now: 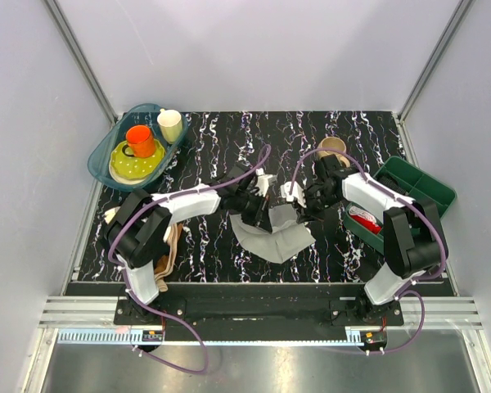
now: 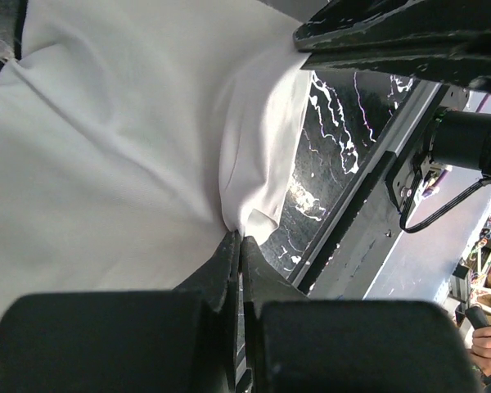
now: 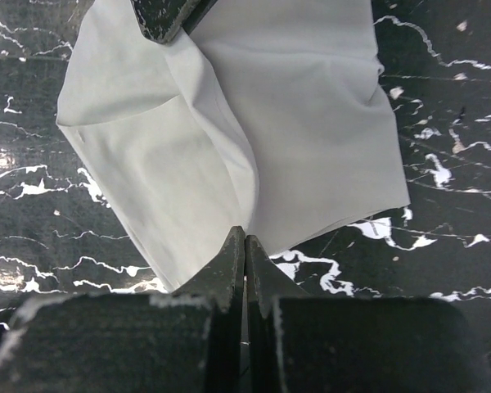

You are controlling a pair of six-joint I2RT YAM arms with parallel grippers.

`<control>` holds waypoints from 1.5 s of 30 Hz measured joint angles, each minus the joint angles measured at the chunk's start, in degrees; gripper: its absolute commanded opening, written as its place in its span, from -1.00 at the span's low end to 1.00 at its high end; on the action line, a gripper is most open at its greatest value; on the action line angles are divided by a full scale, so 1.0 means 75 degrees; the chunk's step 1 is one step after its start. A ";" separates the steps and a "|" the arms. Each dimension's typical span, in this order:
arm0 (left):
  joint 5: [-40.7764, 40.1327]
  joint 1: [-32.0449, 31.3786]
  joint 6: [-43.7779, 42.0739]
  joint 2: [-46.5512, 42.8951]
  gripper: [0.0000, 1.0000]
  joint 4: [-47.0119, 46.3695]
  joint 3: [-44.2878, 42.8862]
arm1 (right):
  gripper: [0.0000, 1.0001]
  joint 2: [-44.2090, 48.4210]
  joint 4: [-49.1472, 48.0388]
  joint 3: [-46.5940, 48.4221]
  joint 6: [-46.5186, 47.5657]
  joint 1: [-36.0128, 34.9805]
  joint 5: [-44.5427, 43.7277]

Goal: Roll the underwear
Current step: Fold the underwear at the center of the board.

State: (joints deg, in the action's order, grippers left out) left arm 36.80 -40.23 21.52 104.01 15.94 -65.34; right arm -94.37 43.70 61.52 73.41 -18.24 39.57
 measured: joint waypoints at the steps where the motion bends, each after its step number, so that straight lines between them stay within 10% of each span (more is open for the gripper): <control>1: -0.0017 -0.0041 0.0050 -0.0012 -1.00 -0.0067 0.0038 | -1.00 0.0029 -0.0044 -0.0111 0.0017 0.0003 -0.0012; 33: -0.0166 -0.0979 0.0831 0.0274 -0.94 -0.0918 0.0152 | -0.99 0.0752 -0.0233 -0.1329 0.0495 0.0458 -0.0408; 41: -0.0175 -0.1180 0.1000 0.0533 -0.53 -0.1081 0.0172 | -0.88 0.0909 -0.0256 -0.1641 0.0615 0.0504 -0.0417; 45: -0.0256 -0.1241 0.1128 0.0542 -0.26 -0.1233 0.0268 | -0.49 0.0944 -0.0254 -0.1821 0.0697 0.0519 -0.0510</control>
State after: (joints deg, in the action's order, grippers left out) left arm 34.87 -49.54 29.98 108.07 6.70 -63.33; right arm -87.29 41.80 47.86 78.63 -14.35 35.75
